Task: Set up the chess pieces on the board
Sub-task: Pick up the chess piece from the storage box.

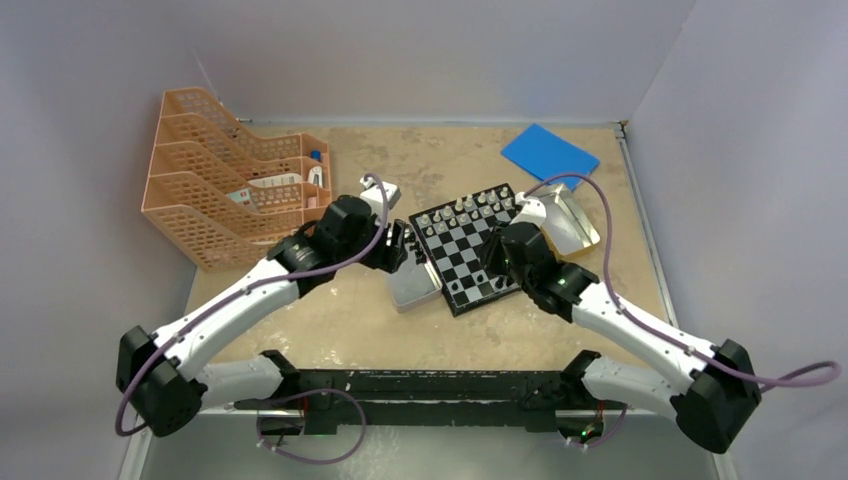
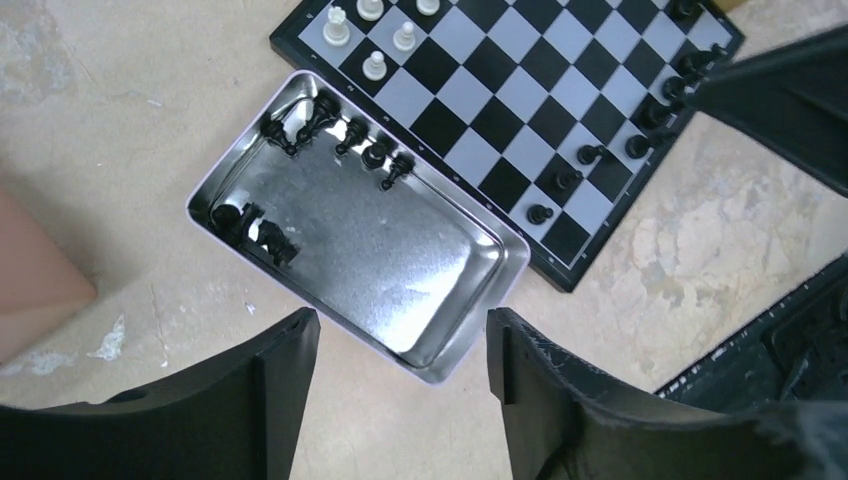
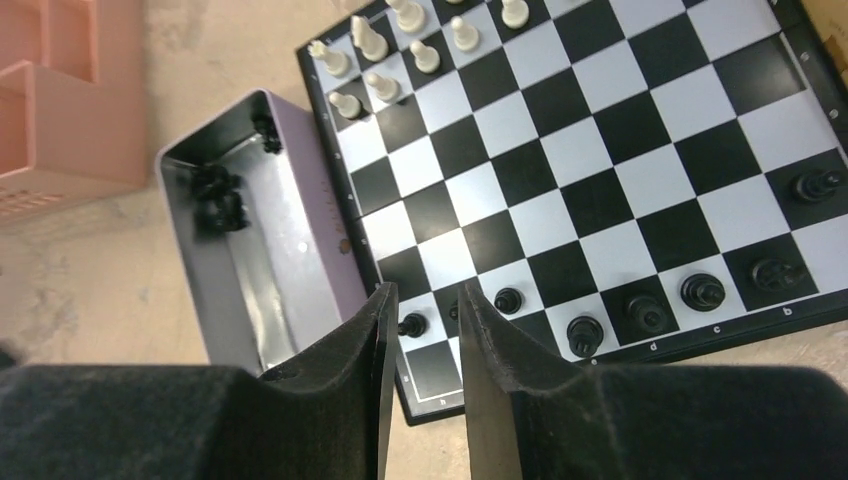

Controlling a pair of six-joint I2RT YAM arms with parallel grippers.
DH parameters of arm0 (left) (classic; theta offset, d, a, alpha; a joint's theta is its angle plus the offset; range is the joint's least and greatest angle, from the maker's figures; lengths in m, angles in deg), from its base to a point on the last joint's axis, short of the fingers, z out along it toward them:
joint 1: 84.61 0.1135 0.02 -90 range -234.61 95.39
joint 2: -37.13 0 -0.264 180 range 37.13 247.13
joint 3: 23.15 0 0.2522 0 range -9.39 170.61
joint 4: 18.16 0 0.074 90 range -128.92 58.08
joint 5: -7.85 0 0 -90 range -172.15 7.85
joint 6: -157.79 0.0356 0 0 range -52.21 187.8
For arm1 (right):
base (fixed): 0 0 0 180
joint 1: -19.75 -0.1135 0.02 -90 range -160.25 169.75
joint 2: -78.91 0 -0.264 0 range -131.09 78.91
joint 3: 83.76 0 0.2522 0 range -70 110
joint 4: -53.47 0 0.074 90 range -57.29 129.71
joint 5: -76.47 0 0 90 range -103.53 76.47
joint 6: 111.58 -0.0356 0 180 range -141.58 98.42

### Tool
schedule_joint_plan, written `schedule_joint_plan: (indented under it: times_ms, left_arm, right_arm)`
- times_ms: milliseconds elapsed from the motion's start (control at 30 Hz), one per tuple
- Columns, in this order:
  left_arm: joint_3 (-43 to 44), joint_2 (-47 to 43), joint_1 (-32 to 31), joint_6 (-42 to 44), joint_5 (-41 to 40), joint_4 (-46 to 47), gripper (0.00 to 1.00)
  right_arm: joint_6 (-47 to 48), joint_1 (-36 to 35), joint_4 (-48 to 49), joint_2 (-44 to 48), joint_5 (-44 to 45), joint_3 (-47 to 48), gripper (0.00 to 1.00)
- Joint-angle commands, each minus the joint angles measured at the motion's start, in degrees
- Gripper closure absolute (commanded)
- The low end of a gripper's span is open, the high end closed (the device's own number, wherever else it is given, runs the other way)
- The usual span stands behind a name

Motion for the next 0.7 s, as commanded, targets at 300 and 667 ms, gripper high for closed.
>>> schedule_joint_plan:
  times_ms: [300,667]
  left_arm:
    - [6.6,17.2,4.7,9.6,11.6,11.0,0.55]
    - [1.3,20.5,7.3,23.5,20.4,23.8,0.68]
  right_arm:
    - [7.9,-0.3,2.2,18.3,-4.8,0.7,0.7]
    - [8.9,-0.3,2.0,20.8,-6.0,0.5,0.69]
